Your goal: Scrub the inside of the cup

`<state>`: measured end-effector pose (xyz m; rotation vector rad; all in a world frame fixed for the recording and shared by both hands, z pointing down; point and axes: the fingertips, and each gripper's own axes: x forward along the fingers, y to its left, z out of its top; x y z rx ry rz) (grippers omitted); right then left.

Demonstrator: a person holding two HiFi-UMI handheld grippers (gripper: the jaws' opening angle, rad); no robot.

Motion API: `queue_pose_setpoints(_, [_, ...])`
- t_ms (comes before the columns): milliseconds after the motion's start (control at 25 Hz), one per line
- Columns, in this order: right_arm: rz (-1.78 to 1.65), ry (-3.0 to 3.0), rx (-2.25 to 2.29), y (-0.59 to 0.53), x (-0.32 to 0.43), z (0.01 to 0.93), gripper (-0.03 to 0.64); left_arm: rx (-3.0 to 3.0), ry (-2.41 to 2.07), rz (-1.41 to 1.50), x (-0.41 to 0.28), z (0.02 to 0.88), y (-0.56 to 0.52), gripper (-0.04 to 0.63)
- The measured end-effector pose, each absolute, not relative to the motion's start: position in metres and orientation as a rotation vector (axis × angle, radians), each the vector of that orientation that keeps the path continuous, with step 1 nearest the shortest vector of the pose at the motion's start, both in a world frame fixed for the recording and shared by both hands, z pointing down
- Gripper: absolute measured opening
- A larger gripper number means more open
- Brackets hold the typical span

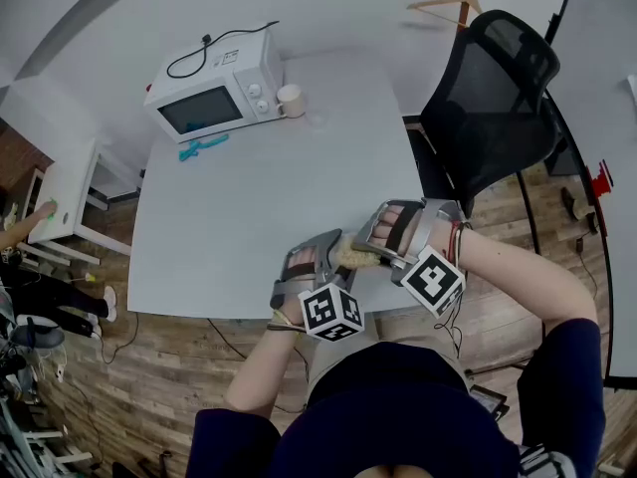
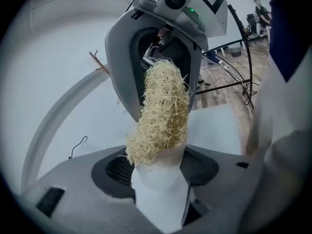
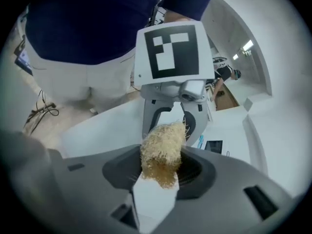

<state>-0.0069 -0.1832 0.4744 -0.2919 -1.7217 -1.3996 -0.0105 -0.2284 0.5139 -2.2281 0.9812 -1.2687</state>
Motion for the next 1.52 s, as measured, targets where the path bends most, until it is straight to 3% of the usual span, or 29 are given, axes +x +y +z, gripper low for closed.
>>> queue_pose_setpoints(320, [-1.312, -1.783, -0.228, -0.185, -0.008, 0.484, 0.179, -2.255, 0.986, -1.264, -0.012, 0.524, -0.224, 0.273])
queue_pose_setpoints(720, [-0.894, -2.077, -0.111, -0.193, -0.009, 0.479, 0.179, -2.460, 1.109, -1.099, -0.014, 0.539, -0.234, 0.275])
queue_pose_setpoints(1160, [-0.349, -2.419, 0.153, -0.237, -0.009, 0.461, 0.179, -2.665, 1.289, -0.966, -0.024, 0.567, -0.268, 0.275])
queue_pose_setpoints(1520, [0.306, -2.696, 0.700, -0.296, 0.004, 0.470, 0.179, -2.904, 1.480, -0.721, -0.027, 0.596, -0.303, 0.276])
